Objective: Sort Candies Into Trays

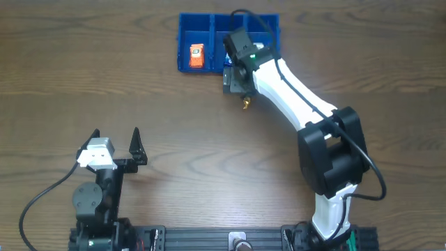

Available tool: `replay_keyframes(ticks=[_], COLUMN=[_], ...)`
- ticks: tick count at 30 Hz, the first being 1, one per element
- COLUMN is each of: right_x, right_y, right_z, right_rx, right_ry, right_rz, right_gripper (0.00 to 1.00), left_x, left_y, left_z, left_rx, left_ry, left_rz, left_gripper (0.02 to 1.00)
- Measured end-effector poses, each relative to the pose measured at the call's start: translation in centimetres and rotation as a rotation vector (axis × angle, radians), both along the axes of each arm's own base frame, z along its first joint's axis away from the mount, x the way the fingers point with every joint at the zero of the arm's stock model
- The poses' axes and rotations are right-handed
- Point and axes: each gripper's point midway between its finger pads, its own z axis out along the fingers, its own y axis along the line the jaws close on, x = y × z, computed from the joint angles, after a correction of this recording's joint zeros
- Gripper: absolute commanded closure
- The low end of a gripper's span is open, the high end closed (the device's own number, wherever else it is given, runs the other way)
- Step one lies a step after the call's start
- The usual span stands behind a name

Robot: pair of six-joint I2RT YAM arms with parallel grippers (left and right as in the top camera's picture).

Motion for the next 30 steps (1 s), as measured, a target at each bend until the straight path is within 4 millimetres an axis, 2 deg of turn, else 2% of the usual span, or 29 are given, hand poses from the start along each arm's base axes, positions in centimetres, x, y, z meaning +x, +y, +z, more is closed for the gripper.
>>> replay_keyframes(ticks=[7,12,19,22,30], right_x=[-1.5,-2.3,-2.0,-2.0,-2.0], right_y=[0.1,0.0,0.2,0.2,0.3], right_z=[-3.8,-4.8,-5.1,-5.5,-6.0], right_rx=[-0.002,0.006,0.024,0.022,0.021], right_ry=[0.100,0.128,0.113,0.117,0.122], right_rz=[-0.005,-0.018,-0.032,-0.035,-0.035], right_gripper=[0.071,0.163,0.266,0.340,0.619], left_x=[0.0,0.0,0.0,0.0,0.0], left_y=[0.0,0.0,0.0,0.0,0.0], left_z=[0.0,0.0,0.0,0.0,0.0], left_rx=[0.000,0.000,0.000,0.000,0.000], left_ry=[0.000,0.000,0.000,0.000,0.000], left_rz=[0.000,0.000,0.000,0.000,0.000], left_gripper=[0.023,0.020,0.020,0.023,0.020])
